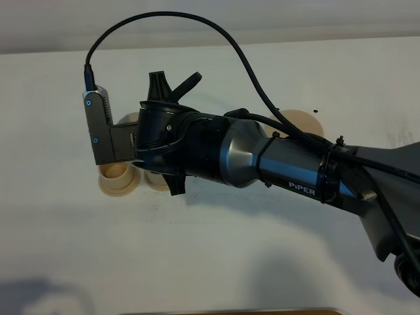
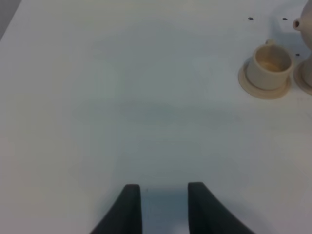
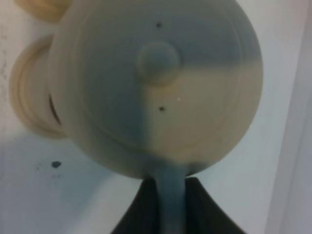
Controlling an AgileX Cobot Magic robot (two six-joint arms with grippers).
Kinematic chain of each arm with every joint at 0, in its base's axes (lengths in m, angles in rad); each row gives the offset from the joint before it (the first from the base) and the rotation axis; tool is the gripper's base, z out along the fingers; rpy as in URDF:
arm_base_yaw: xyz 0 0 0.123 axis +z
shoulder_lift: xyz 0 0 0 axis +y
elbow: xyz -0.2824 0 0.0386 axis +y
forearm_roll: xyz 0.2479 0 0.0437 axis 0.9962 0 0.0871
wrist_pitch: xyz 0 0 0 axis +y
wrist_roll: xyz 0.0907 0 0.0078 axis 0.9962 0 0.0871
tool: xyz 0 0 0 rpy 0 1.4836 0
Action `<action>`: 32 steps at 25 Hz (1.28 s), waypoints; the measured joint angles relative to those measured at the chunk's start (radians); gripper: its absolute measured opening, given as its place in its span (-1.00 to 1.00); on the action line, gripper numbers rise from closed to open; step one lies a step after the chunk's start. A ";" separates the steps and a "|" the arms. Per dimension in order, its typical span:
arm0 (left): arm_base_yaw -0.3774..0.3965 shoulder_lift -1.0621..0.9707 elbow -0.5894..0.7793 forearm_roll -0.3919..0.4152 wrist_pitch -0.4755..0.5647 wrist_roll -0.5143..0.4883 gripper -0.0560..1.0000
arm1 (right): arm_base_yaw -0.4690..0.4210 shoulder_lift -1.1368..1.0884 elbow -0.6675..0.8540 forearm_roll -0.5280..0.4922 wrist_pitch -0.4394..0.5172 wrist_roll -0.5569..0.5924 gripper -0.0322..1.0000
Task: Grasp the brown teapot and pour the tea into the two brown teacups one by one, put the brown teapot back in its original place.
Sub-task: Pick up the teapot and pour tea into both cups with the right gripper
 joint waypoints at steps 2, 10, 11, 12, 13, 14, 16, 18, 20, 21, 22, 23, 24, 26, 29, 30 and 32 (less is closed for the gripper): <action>0.000 0.000 0.000 0.000 0.000 0.000 -0.32 | 0.003 0.003 0.000 -0.026 -0.001 0.000 -0.77; 0.000 0.000 0.000 0.000 0.000 0.000 -0.32 | 0.014 0.038 0.000 -0.082 -0.005 0.000 -0.77; 0.000 0.000 0.000 0.000 0.000 0.000 -0.32 | 0.016 0.040 0.000 -0.090 -0.006 0.000 -0.77; 0.000 0.000 0.000 0.000 0.000 0.000 -0.32 | 0.016 0.043 0.000 -0.095 -0.007 0.000 -0.77; 0.000 0.000 0.000 0.000 0.000 0.000 -0.32 | 0.016 0.044 0.000 -0.102 -0.007 0.000 -0.77; 0.000 0.000 0.000 0.000 0.000 0.000 -0.32 | 0.018 0.046 0.000 -0.109 -0.007 0.000 -0.77; 0.000 0.000 0.000 0.000 0.000 0.000 -0.32 | 0.022 0.047 0.000 -0.123 -0.007 -0.001 -0.77; 0.000 0.000 0.000 0.000 0.000 0.000 -0.32 | 0.022 0.047 0.000 -0.138 -0.007 -0.001 -0.77; 0.000 0.000 0.000 0.000 0.000 0.000 -0.32 | 0.022 0.047 0.000 -0.160 -0.008 -0.001 -0.77; 0.000 0.000 0.000 0.000 0.000 0.000 -0.32 | 0.022 0.047 0.000 -0.165 -0.007 -0.002 -0.77; 0.000 0.000 0.000 0.000 0.000 0.000 -0.32 | 0.022 0.047 0.000 -0.172 -0.007 -0.002 -0.77; 0.000 0.000 0.000 0.000 0.000 0.000 -0.32 | 0.022 0.047 0.000 -0.181 -0.007 -0.002 -0.77; 0.000 0.000 0.000 0.000 0.000 0.000 -0.32 | 0.023 0.047 0.000 -0.188 -0.007 -0.003 -0.77; 0.000 0.000 0.000 0.000 0.000 0.000 -0.32 | 0.023 0.047 0.000 -0.201 -0.006 -0.003 -0.77; 0.000 0.000 0.000 0.000 0.000 0.000 -0.32 | 0.028 0.047 0.000 -0.217 -0.004 -0.002 -0.77; 0.000 0.000 0.000 0.000 0.000 0.000 -0.32 | 0.030 0.047 0.000 -0.222 -0.002 -0.002 -0.77; 0.000 0.000 0.000 0.000 0.000 0.000 -0.32 | 0.035 0.047 0.000 -0.232 -0.002 -0.002 -0.77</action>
